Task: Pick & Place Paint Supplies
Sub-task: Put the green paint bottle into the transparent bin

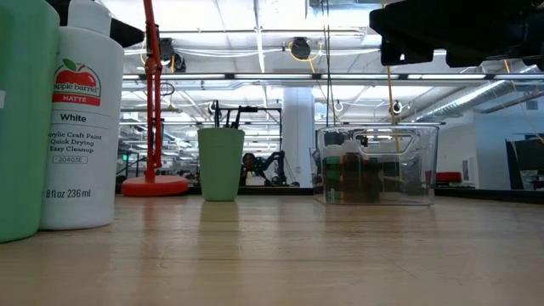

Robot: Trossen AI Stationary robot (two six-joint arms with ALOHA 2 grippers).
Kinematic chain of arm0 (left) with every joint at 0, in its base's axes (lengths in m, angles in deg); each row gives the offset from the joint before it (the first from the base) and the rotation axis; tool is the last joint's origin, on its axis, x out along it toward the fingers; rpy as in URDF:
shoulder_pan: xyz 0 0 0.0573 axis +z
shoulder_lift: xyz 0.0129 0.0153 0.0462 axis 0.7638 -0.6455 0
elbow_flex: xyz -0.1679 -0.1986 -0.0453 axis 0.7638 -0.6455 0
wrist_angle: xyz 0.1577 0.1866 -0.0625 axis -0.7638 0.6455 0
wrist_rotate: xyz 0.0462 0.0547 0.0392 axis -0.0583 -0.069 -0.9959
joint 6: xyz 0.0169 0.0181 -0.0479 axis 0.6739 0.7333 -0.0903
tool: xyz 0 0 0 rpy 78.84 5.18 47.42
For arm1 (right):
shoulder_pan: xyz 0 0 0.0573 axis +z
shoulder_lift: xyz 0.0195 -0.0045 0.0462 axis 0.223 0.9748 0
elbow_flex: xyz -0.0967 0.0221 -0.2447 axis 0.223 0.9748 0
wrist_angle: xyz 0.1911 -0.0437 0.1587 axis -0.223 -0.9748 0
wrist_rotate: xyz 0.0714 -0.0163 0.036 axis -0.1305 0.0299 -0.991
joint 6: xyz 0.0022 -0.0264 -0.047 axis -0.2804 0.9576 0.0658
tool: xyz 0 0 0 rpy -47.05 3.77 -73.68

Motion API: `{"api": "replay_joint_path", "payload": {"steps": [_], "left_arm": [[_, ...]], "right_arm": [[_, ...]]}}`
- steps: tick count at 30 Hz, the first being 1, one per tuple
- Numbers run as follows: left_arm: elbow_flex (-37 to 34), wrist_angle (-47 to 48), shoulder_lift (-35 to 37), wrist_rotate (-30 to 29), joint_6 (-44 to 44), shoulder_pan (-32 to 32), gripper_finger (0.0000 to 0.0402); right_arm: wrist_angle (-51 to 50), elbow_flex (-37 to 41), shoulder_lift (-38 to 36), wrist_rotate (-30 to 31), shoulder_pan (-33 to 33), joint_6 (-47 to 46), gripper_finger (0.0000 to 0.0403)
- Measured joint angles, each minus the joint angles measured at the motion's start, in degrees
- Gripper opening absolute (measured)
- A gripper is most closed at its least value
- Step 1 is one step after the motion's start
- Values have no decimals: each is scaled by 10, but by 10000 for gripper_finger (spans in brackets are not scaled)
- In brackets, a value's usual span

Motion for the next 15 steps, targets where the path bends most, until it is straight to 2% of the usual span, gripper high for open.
{"api": "replay_joint_path", "payload": {"steps": [9,15], "left_arm": [[-106,-170,0,1,22,-70,2],[-126,-201,0,1,10,-103,19]], "right_arm": [[-2,0,0,0,0,6,64],[-2,0,0,0,0,-4,64]]}}
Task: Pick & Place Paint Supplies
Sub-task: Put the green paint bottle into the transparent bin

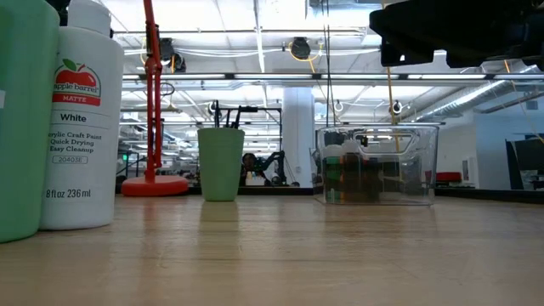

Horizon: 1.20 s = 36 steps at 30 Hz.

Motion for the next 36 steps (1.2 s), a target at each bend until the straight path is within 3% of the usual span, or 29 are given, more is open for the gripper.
{"api": "replay_joint_path", "payload": {"steps": [16,27,36], "left_arm": [[0,-12,0,-1,21,-17,2],[0,-12,0,-1,46,-17,15],[0,1,-26,3,-65,-22,2]], "right_arm": [[-2,0,0,1,0,0,64],[-4,0,0,2,0,2,64],[-4,0,0,2,-6,-2,64]]}}
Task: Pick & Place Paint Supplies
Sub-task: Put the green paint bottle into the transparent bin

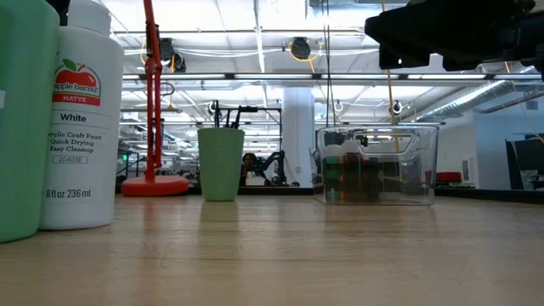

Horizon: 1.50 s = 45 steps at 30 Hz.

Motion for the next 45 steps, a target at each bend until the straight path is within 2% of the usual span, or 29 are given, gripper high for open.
{"api": "replay_joint_path", "payload": {"steps": [3,8,18,22,27,33,40,45], "left_arm": [[0,4,-22,-17,31,-7,5],[0,-20,-64,-83,51,-9,9],[0,-111,-118,-64,78,-9,10],[19,-138,-136,-56,45,-9,10],[69,-76,-159,11,59,-31,10],[151,12,-187,-32,121,-82,10],[197,37,-218,-39,109,-102,10],[201,34,-239,-39,108,-119,28]], "right_arm": [[0,0,0,0,-1,1,64],[-9,0,0,0,-5,0,64],[-17,0,0,0,-5,2,64],[-17,0,0,0,-12,3,64],[-19,0,0,0,-24,4,64],[-30,0,0,0,-37,4,64],[-30,0,0,-5,-35,0,64],[0,0,0,-62,-15,16,63]]}}
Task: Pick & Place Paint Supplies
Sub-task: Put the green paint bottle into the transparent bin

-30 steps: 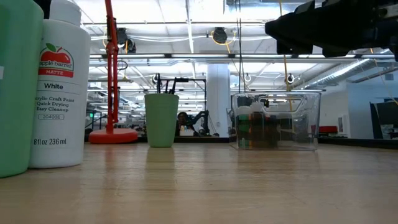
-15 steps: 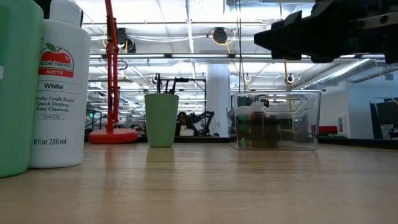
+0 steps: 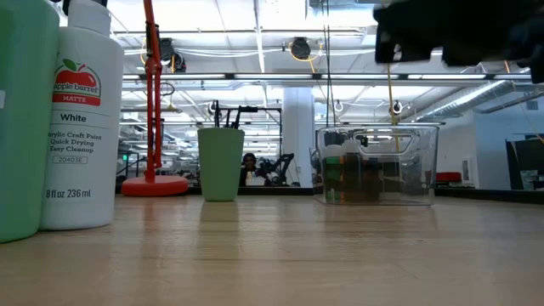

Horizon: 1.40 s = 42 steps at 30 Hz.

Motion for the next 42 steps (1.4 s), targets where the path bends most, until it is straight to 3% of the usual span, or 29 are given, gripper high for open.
{"api": "replay_joint_path", "payload": {"steps": [6,12,19,26,42], "left_arm": [[0,-12,-42,-4,-1,-42,98],[0,-64,-86,-56,6,-83,181],[0,-70,-111,-60,13,-103,247],[0,-71,-139,-126,12,-93,268],[0,-77,-160,-99,-25,-73,269]], "right_arm": [[54,0,0,-1,40,22,63],[-3,0,-21,0,59,46,47],[-8,0,-21,3,59,27,34],[-13,0,-21,3,59,39,33],[-13,0,-21,3,58,36,33]]}}
